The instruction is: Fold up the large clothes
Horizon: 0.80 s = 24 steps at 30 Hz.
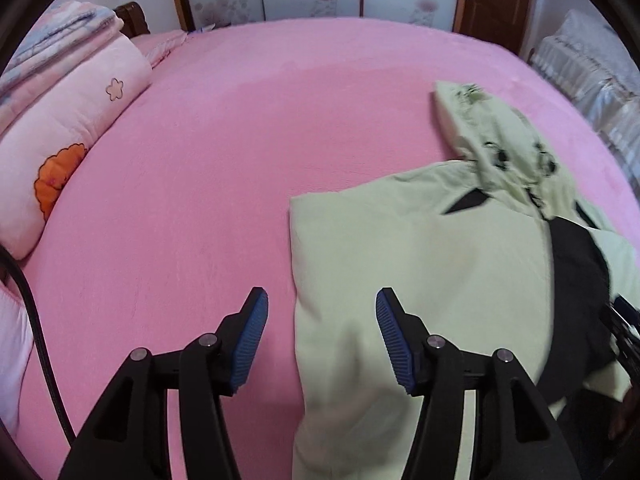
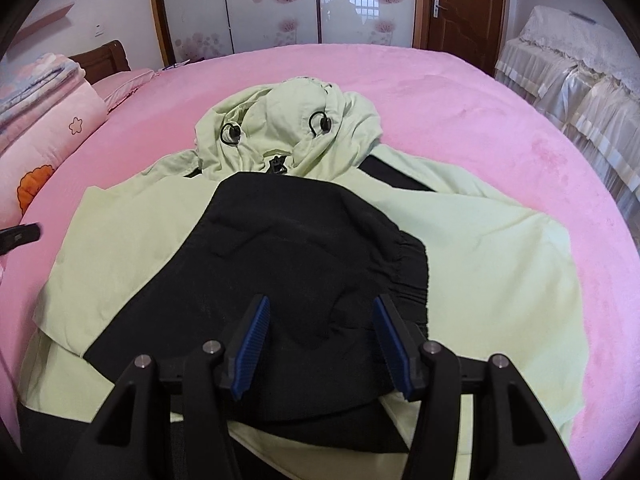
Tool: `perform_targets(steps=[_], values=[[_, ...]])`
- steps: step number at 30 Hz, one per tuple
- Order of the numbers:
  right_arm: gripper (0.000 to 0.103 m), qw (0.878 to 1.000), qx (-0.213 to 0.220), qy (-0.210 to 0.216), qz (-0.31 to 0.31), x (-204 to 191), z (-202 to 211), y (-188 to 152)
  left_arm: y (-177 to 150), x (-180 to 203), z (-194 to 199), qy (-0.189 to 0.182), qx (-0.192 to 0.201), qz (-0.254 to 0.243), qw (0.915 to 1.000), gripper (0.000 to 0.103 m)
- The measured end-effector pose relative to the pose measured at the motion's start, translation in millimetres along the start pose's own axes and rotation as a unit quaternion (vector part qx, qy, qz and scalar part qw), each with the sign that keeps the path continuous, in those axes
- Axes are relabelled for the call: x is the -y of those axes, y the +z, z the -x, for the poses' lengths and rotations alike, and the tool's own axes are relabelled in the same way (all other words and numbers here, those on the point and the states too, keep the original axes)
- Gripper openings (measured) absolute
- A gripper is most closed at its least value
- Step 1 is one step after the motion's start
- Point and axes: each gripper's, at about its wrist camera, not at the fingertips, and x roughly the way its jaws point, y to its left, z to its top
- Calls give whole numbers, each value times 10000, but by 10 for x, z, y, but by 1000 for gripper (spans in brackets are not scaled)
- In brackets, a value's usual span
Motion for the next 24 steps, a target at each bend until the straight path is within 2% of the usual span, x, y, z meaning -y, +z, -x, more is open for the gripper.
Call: perform_targets(steps=[3, 7, 8, 9, 10, 11, 13, 15, 17, 20, 24], values=[[54, 9999, 15, 123, -59, 25, -30, -6, 217, -42, -366, 67, -155, 95, 9998, 55], [54, 9995, 11, 307, -64, 57, -88, -1, 271, -21, -801, 164, -745, 194, 9969, 55], [54, 9995, -9, 296, -47, 58, -113, 0, 265, -34, -865, 161, -770, 211, 9967, 55], [54, 9996, -21, 261, -41, 59, -138, -1, 261, -47, -871, 237, -632, 197, 9975, 48], [54, 9997, -27, 252, -43, 63, -154, -1, 266, -57, -853, 352, -489, 141, 9981, 22], [54, 9996, -39, 259, -50, 68, -175, -1, 273, -62, -858, 468, -398, 55, 9981, 10], [54, 9996, -43, 271, -64, 73, -196, -4, 298, -110, -905, 937, -369, -19, 9949, 3], [54, 9997, -28, 236, -29, 65, -211, -11, 318, -241, -947, 1410, -308, 20, 9895, 1], [54, 9998, -42, 183, 50, 45, -237, -21, 308, -336, -1007, 1515, -392, 77, 9876, 1], [54, 9998, -70, 155, 84, 37, -242, -21, 286, -432, -957, 1355, -264, 195, 9902, 2], [54, 9997, 39, 228, -80, 62, -122, 11, 298, -472, -621, 953, 142, 406, 9945, 4]])
